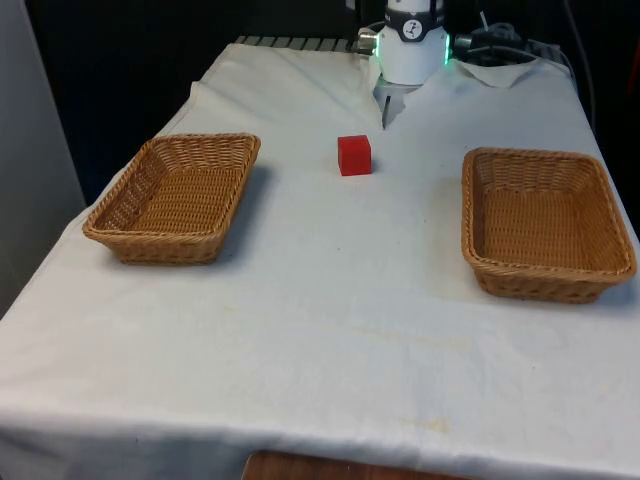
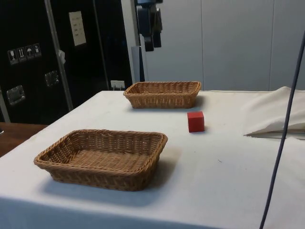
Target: Pick up the red cube and place it into the right basket.
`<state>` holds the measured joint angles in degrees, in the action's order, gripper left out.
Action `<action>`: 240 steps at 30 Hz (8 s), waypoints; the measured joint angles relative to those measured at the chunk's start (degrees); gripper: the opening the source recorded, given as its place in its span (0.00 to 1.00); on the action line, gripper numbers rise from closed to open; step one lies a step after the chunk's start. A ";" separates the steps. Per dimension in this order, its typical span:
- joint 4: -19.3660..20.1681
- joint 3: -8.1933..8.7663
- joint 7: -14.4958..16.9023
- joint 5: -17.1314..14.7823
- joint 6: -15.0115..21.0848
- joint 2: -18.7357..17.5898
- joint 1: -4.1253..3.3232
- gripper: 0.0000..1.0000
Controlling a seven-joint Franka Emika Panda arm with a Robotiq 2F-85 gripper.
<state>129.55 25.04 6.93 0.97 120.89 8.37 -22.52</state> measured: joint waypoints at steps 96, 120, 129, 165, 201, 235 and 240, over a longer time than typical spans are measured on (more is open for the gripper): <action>25.73 2.75 18.39 0.23 45.89 -18.28 3.32 1.00; 25.32 2.58 18.05 0.23 45.95 -19.65 3.32 0.03; 25.27 2.58 17.99 0.23 45.95 -19.54 3.32 0.03; 15.36 6.53 18.96 0.69 26.18 -6.59 3.67 0.03; -2.92 12.61 38.39 -17.99 21.26 -24.24 5.16 0.03; -14.04 18.96 48.59 -29.51 17.13 -38.45 7.96 0.03; -15.01 19.08 48.59 -31.80 17.25 -41.14 8.37 0.03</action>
<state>114.53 44.12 55.52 -30.83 138.14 -32.77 -14.15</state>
